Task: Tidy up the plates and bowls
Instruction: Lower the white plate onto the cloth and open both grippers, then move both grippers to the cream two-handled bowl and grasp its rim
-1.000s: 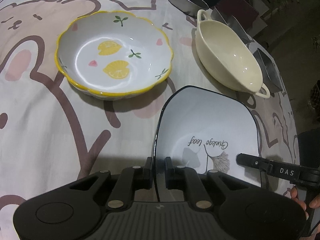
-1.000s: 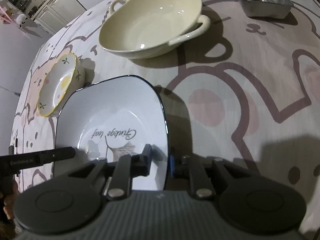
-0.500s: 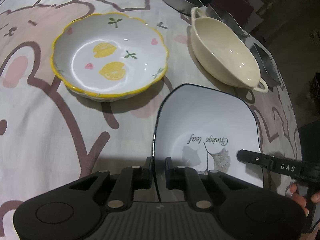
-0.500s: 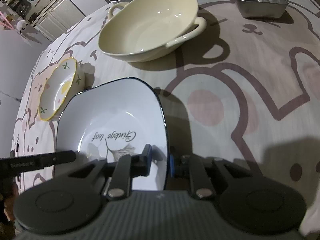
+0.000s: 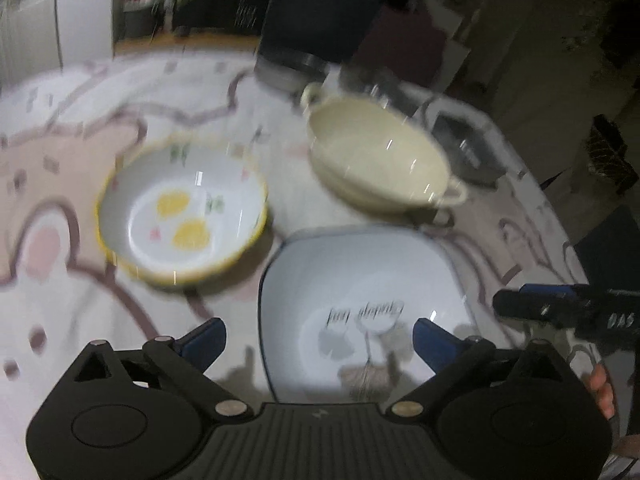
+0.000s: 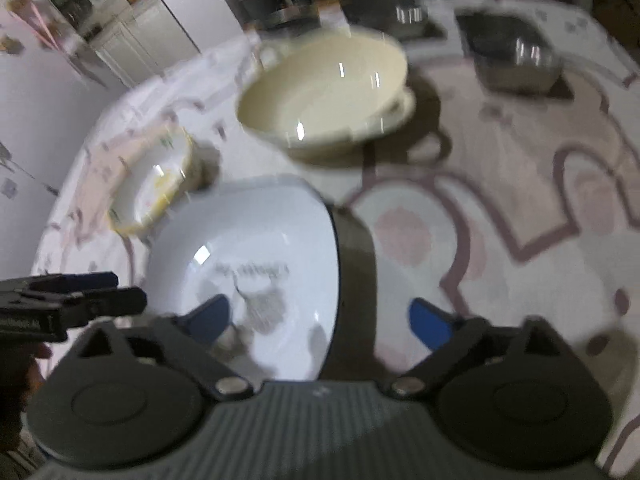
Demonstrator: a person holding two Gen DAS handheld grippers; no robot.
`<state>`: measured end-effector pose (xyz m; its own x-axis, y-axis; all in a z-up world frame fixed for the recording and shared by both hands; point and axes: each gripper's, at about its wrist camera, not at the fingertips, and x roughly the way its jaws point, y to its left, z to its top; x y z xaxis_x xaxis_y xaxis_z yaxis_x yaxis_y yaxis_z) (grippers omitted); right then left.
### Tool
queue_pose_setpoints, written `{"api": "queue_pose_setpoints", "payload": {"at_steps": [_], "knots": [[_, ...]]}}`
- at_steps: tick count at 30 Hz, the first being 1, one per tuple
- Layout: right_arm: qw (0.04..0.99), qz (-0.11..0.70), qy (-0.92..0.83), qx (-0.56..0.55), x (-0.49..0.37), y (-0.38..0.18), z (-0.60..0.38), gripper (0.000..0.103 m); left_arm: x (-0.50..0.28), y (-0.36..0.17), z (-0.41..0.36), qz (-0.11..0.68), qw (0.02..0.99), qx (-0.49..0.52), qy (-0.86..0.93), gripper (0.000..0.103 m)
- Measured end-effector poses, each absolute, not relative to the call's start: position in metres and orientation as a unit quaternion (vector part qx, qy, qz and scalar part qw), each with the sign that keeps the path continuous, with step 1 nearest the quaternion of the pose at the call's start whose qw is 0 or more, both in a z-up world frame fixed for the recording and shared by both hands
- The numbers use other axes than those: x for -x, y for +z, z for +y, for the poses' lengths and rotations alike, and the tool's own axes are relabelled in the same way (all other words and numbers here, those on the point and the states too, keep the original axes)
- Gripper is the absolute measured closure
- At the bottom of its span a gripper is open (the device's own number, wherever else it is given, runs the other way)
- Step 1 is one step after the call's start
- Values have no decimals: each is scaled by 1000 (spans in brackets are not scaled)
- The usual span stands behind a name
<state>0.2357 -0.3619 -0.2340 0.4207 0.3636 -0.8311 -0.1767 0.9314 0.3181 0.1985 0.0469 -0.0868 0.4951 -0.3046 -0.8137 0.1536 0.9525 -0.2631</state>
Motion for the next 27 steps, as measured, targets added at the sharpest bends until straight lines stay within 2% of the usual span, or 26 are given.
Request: {"api": "queue_pose_setpoints", "payload": {"at_steps": [5,11,17,20,22,23,24,25,26,27], "knots": [[872,439,166,-137,-236,-197,-377,0,-211,-57,40,425,893,69,-130,0],[885,401,128,-199,-268,-193,-388,0,-251,-41,32,375,914,82,-128,0],[843,441,70,-299,-318,-228,-402,0,-298,-51,18,356,926,59,-108,0],[813,460,37,-356,-334,-249,-406,17,-318,-64,14,359,927,47,-96,0],[801,464,22,-378,-339,-261,-406,34,-329,-72,13,360,927,46,-95,0],[796,467,18,-385,-343,-266,-405,38,-334,-75,13,359,927,50,-94,0],[792,470,17,-389,-346,-269,-404,51,-337,-78,14,359,927,55,-94,0],[788,475,17,-392,-348,-273,-402,72,-340,-80,14,358,927,60,-95,0],[783,483,19,-392,-349,-275,-399,78,-344,-83,14,359,926,65,-94,0],[781,489,16,-388,-348,-274,-398,79,-347,-85,14,360,926,69,-94,0]]}}
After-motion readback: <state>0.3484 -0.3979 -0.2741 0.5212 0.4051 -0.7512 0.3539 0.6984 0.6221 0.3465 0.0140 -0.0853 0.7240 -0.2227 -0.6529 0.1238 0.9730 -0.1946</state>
